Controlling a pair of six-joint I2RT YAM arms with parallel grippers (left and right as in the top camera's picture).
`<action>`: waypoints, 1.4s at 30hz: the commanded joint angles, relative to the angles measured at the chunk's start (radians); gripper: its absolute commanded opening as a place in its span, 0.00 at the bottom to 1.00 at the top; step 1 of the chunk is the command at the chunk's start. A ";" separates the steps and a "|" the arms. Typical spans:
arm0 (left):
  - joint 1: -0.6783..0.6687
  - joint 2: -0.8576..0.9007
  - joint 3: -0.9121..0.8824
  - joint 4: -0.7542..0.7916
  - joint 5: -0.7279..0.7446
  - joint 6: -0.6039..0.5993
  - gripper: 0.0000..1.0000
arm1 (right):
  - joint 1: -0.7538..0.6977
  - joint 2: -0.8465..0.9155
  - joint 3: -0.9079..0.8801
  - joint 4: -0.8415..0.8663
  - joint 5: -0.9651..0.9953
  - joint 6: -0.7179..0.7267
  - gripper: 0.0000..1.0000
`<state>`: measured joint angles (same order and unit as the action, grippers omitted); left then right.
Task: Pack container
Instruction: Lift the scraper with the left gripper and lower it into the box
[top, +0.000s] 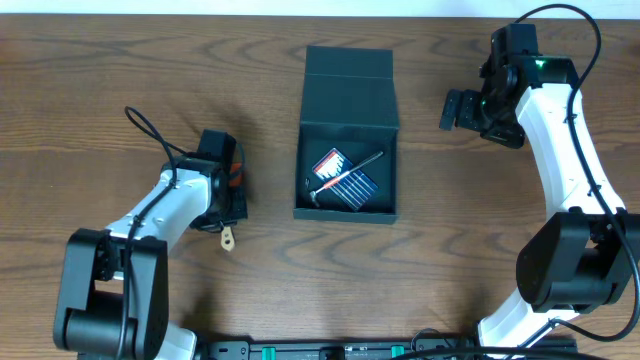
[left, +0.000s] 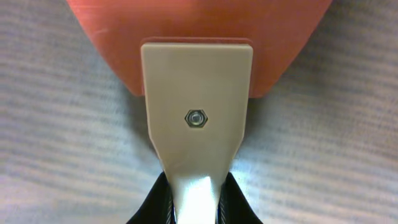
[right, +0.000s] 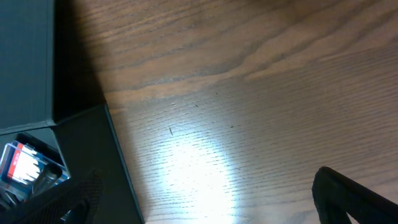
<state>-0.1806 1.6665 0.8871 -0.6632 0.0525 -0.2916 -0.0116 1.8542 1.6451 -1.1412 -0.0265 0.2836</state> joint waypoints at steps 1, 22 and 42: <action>0.000 -0.086 0.051 -0.033 -0.007 -0.002 0.06 | 0.006 -0.002 -0.004 -0.003 -0.001 -0.009 0.99; -0.211 -0.339 0.566 -0.225 0.049 0.238 0.05 | 0.006 -0.002 -0.004 -0.004 -0.001 -0.008 0.99; -0.415 0.033 0.570 -0.218 0.243 0.890 0.05 | 0.006 -0.002 -0.004 -0.016 -0.001 -0.008 0.99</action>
<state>-0.5930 1.6699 1.4399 -0.8749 0.2485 0.5568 -0.0116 1.8542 1.6447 -1.1549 -0.0269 0.2836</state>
